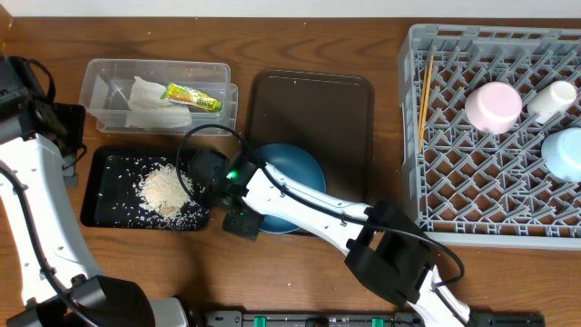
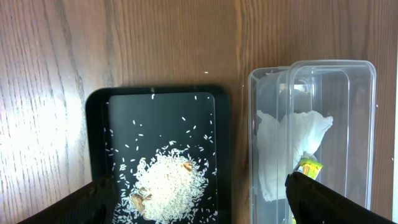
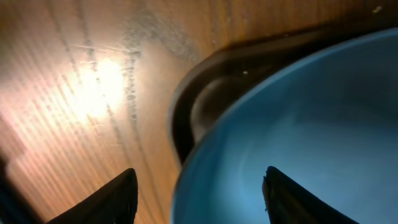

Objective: Sort waste into correct bins and load items into the dishwasher rack
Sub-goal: 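Grasp the blue plate rim with the right gripper and lift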

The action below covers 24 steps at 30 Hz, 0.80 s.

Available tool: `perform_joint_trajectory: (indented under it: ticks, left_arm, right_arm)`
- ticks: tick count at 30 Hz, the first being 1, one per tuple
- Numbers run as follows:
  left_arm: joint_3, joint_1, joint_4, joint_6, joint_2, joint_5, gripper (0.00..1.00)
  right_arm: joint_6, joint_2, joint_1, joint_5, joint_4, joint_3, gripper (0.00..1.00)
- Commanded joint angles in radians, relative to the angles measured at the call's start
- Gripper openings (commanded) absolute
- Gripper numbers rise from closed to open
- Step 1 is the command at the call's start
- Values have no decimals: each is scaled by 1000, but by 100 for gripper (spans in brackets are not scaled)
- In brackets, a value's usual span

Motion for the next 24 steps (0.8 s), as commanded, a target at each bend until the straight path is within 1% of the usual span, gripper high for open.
perform_joint_trajectory:
  ticks: [1,3,5,11,12,15,20,21,24]
  left_arm:
    - [3,5,-3,2,4,-5,89]
    - [3,5,-3,2,4,-5,89]
    - [3,5,-3,2,4,-5,89]
    - [3,5,-3,2,4,-5,89]
    - [3,5,-3,2,4,-5,89]
    - [3,5,-3,2,4,-5,89]
    - [3,5,-3,2,4,-5,89]
    - [3,5,-3,2,4,-5,89]
    - [3,5,-3,2,4,-5,89]
  right_arm:
    - [-13,8,9,23,6,-38,59]
    - [-13,8,10,24,18,-61,54]
    - [-7,8,10,24,32,-85,52]
    - [-5,8,10,27,66,-114,33]
    - [-5,8,10,27,66,-110,30]
    - [11,8,9,29,62,-88,14]
    - [14,8,9,47,35,-43,5]
    - [14,8,9,52,24,-29,1]
    - [14,8,7,61,-15,21,1]
